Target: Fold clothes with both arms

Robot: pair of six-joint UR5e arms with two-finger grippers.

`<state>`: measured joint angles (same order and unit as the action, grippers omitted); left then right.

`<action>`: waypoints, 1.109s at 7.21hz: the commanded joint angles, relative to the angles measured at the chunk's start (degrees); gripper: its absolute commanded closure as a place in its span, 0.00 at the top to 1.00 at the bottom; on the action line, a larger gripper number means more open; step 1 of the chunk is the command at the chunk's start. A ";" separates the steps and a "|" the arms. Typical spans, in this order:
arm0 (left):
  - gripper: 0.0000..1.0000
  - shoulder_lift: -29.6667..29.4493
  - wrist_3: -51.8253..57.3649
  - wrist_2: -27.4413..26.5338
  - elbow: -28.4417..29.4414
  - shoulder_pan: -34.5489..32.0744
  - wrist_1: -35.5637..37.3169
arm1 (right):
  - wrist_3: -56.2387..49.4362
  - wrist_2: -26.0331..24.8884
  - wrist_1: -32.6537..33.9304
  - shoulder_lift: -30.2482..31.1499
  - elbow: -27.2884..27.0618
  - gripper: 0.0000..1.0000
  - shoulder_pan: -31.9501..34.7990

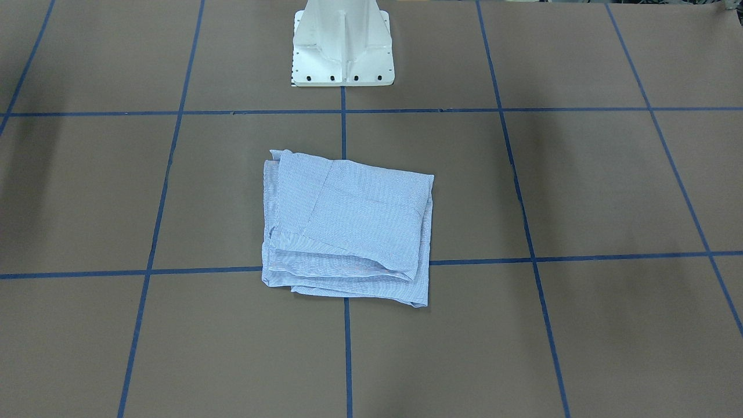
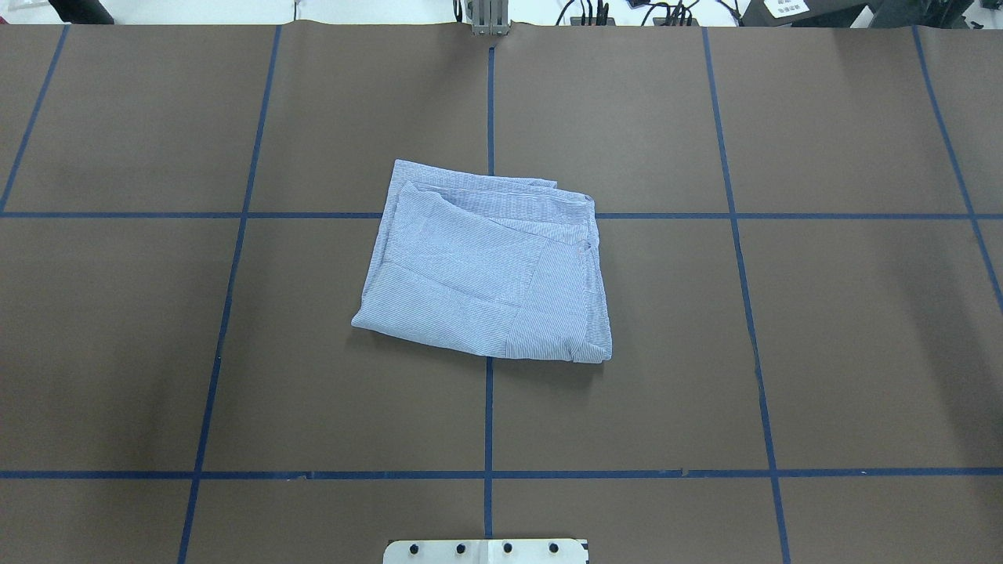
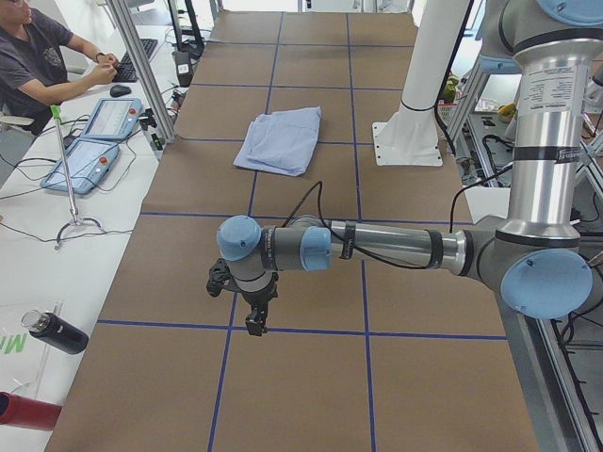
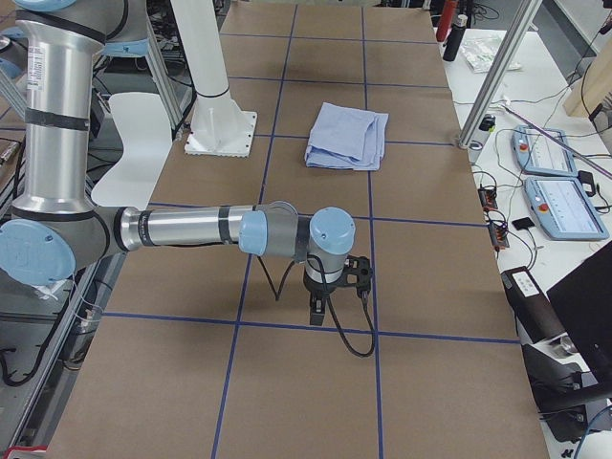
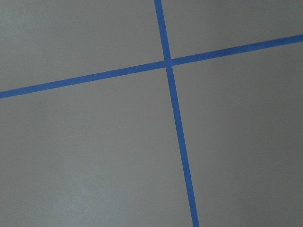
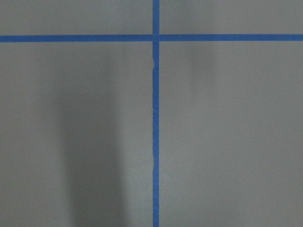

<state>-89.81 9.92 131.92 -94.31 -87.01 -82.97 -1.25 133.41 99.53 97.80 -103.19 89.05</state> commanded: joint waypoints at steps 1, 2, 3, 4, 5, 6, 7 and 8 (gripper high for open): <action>1.00 0.16 -0.51 0.17 0.00 0.00 0.09 | 0.37 0.01 0.05 0.11 0.01 1.00 0.07; 1.00 0.16 -2.95 0.35 0.00 0.00 0.09 | 0.37 -0.07 0.05 0.11 0.01 1.00 0.07; 1.00 0.16 -5.41 0.44 -0.35 -0.09 0.09 | 0.46 -0.08 0.05 0.02 0.01 1.00 0.25; 1.00 0.16 -5.43 0.44 -0.27 0.00 0.00 | 0.46 -0.16 0.05 0.02 0.01 1.00 0.16; 1.00 0.16 -5.43 0.44 -0.35 0.00 0.00 | 0.46 -0.25 0.05 0.02 0.01 1.00 0.16; 1.00 0.16 -5.43 0.44 -0.35 0.00 0.00 | 0.46 -0.16 0.05 0.02 0.01 1.00 0.25; 1.00 0.08 -5.43 0.44 -0.27 0.00 0.00 | 0.46 -0.16 0.05 -0.06 0.01 1.00 0.25; 1.00 0.07 -5.43 0.44 -0.18 0.00 -0.09 | 0.54 -0.08 0.05 -0.07 0.01 1.00 0.16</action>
<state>-89.70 4.50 132.36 -94.58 -87.02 -82.99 -0.77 133.25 99.58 97.77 -103.18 89.26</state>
